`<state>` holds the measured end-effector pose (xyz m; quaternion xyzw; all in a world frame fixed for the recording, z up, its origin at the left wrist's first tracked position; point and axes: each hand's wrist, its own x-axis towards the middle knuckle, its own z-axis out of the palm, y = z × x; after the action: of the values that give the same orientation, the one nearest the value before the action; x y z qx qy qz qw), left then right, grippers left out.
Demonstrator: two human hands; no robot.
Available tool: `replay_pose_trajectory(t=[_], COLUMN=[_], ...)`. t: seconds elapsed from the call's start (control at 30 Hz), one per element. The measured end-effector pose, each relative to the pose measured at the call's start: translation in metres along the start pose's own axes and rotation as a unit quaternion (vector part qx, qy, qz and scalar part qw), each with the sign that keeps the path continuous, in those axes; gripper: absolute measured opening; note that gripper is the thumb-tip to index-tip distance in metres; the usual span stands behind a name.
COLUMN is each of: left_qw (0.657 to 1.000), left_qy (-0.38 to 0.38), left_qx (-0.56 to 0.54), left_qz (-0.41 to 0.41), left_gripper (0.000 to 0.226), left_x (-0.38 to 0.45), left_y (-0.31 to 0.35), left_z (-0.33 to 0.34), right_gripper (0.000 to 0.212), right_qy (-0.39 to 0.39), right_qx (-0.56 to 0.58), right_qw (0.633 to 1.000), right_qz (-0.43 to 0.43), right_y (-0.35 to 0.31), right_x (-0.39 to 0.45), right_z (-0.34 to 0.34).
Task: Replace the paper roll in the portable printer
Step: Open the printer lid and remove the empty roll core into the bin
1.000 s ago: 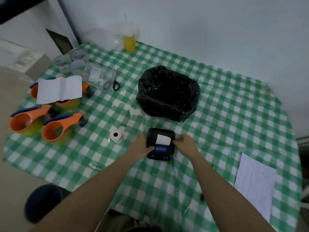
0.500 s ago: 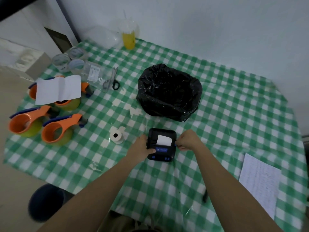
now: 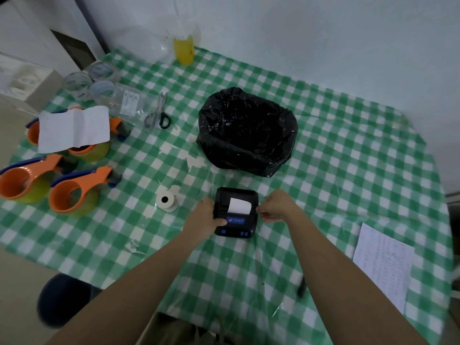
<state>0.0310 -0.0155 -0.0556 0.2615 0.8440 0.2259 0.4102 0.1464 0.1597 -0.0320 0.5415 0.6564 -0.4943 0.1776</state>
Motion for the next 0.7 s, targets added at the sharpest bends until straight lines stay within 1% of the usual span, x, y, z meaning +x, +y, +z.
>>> replay_pose_trajectory(t=[0.1,0.2,0.33,0.57,0.63,0.67,0.7], left_qw=[1.0,1.0,1.0,1.0,1.0,1.0,0.999], left_qy=[0.003,0.002,0.008,0.001,0.0,-0.002,-0.005], left_qx=[0.001,0.009,0.015,0.028,0.028,0.029,0.03], left_qz=[-0.003,-0.008,-0.007,-0.006,-0.008,-0.009,-0.01], left_gripper=[0.048,0.048,0.047,0.048,0.048,0.049,0.049], left_x=[0.001,0.001,0.001,-0.002,-0.002,-0.002,-0.002], left_y=[0.0,0.001,0.001,0.003,0.004,0.005,0.005], left_z=[0.0,0.0,-0.001,-0.003,-0.004,-0.005,-0.006], right_gripper=[0.053,0.05,0.049,0.039,0.036,0.029,0.021], right_qy=[-0.008,-0.011,-0.007,-0.014,-0.007,0.009,0.044], right_qx=[-0.019,0.005,-0.012,0.002,-0.004,-0.037,-0.078], right_qw=[1.0,1.0,1.0,1.0,1.0,0.999,0.995], right_qz=[-0.01,0.0,-0.008,-0.003,-0.003,-0.017,-0.04], right_y=[0.0,0.002,-0.002,-0.006,-0.004,-0.001,0.003], right_x=[0.001,0.002,0.001,-0.008,-0.011,-0.012,-0.015], right_z=[-0.001,-0.001,-0.001,-0.003,-0.001,0.002,0.007])
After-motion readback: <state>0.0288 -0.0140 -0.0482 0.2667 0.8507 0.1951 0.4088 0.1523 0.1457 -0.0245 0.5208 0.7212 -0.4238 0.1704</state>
